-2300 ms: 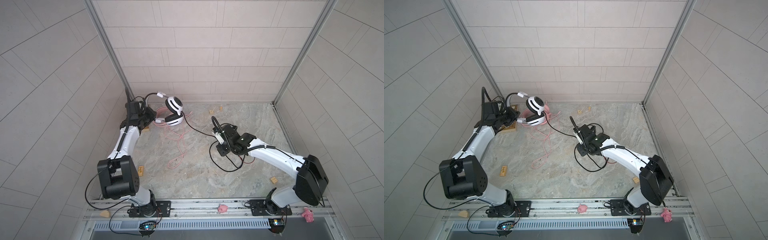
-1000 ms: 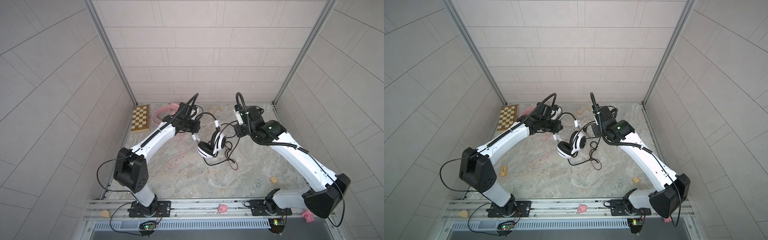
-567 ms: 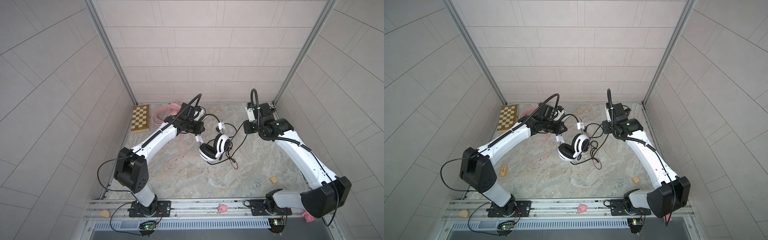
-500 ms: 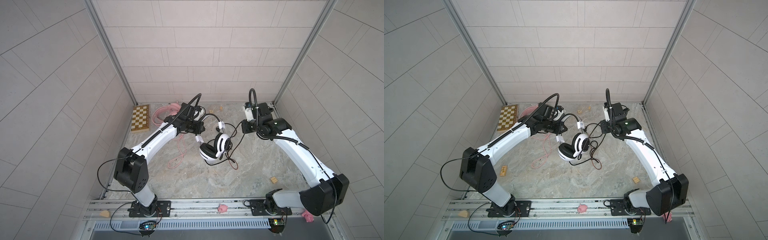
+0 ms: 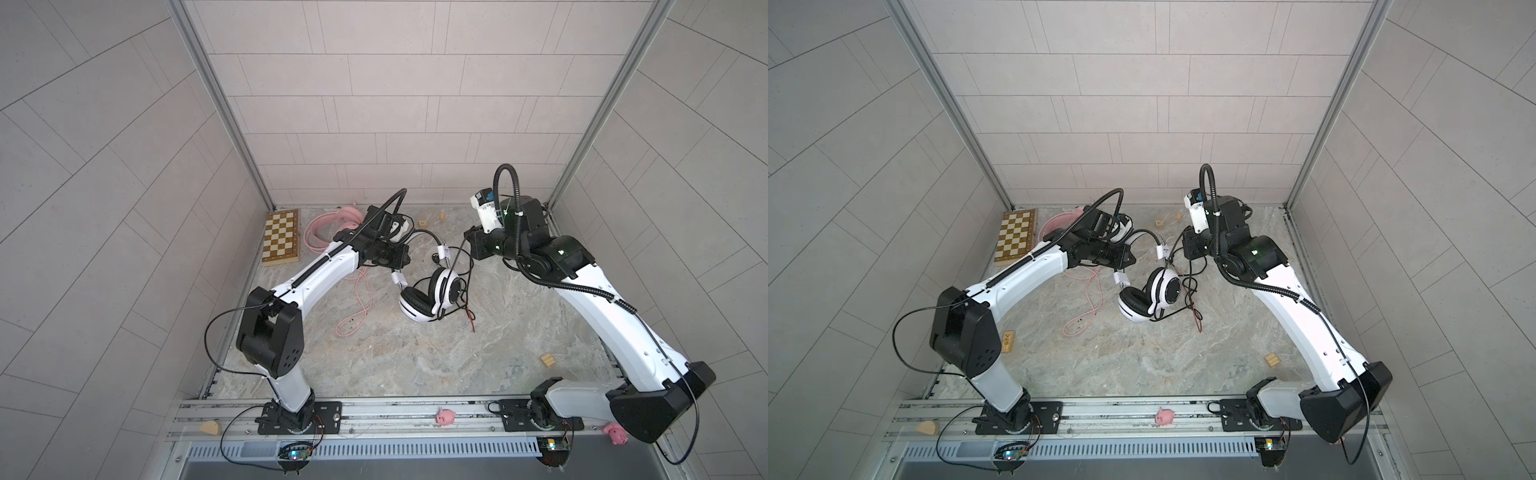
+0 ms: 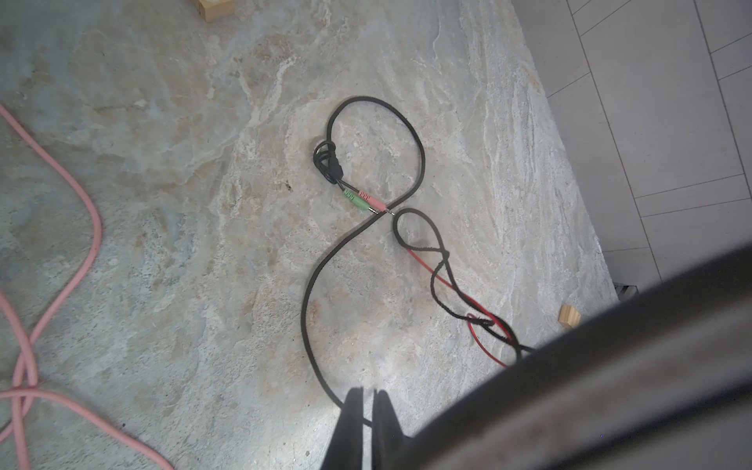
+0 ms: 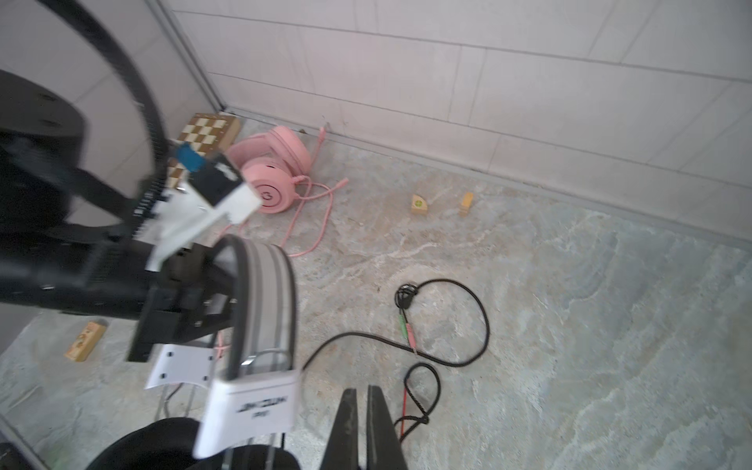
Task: Wrap the headphones
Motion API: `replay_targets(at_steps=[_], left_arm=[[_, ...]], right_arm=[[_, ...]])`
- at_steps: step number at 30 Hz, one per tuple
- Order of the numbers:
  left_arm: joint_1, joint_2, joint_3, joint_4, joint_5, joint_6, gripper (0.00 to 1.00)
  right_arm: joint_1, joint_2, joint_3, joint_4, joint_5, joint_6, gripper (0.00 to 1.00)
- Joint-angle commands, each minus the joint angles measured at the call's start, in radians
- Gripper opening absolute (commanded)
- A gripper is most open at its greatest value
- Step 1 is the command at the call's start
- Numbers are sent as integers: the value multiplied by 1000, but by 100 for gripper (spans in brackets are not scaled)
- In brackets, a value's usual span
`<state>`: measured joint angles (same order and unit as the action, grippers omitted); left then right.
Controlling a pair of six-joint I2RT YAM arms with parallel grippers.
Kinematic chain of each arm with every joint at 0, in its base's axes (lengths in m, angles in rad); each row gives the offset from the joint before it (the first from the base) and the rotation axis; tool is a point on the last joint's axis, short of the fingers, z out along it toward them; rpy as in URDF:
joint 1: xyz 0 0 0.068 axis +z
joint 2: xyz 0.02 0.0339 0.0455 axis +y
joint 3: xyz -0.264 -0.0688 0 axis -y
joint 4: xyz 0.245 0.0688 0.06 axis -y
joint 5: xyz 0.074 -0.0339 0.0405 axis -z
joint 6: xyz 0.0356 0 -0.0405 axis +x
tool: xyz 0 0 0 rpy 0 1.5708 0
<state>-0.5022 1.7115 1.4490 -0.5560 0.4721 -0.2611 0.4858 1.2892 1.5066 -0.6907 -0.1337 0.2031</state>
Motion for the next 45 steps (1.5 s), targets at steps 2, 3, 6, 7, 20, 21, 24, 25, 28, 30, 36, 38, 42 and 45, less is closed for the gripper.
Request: replay_targets(at_steps=[2, 3, 6, 7, 20, 21, 24, 25, 28, 30, 36, 38, 42, 45], left_arm=[[-4, -4, 45, -11, 18, -18, 0], [-4, -3, 46, -13, 14, -17, 0], [-4, 2, 49, -20, 7, -14, 0], [-5, 2, 49, -22, 4, -14, 0], [-12, 13, 76, -70, -32, -10, 0], [-12, 13, 76, -69, -28, -10, 0], [-12, 10, 77, -70, -29, -6, 0], [-12, 10, 77, -71, -26, -8, 0], [-12, 2, 80, -66, 3, -23, 0], [-15, -4, 79, -64, 7, -18, 0], [-17, -27, 68, -50, 7, -11, 0], [-17, -28, 73, -56, 3, -9, 0], [-16, -31, 73, -56, 11, -7, 0], [-16, -39, 72, -43, 41, -21, 0]], right_arm=[[91, 15, 27, -5, 73, 1, 0], [109, 29, 27, -4, 80, -1, 0], [137, 67, 20, -4, 101, -3, 0], [141, 74, 17, -2, 109, -1, 0], [175, 159, -22, 26, 263, 38, 0], [158, 155, -41, 28, 274, 44, 0], [71, 132, -96, 44, 275, 65, 0], [43, 121, -113, 50, 277, 64, 0], [-22, 93, -155, 71, 272, 65, 0], [-58, 85, -173, 85, 258, 67, 0], [-120, 99, -165, 100, 229, 52, 0], [-135, 103, -162, 108, 222, 52, 0], [-165, 109, -188, 131, 181, 62, 0], [-165, 95, -259, 187, 126, 75, 0]])
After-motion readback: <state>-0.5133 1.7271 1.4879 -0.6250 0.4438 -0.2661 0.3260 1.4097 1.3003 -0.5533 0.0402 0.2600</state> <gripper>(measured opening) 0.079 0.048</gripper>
